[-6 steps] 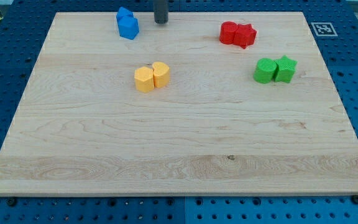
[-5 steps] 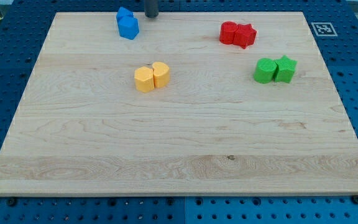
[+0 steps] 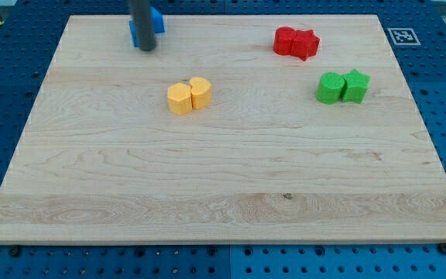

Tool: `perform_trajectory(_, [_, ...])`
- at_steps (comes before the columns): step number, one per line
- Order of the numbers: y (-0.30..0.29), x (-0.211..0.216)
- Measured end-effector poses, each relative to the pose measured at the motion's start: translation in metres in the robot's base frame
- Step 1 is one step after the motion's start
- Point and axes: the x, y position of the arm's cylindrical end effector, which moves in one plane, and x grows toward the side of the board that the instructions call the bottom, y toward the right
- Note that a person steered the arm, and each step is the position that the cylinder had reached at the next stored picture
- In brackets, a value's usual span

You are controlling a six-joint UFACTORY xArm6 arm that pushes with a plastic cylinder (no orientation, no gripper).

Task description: Separate the blue blocks

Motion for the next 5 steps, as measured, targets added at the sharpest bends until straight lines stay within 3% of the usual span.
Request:
perform_trajectory(1, [-0.065,-0.01])
perform_trajectory(2, [-0.104,-0.053])
perform_trajectory(3, [-0.095,-0.083])
perform_trajectory(5, [-0.039,-0.087])
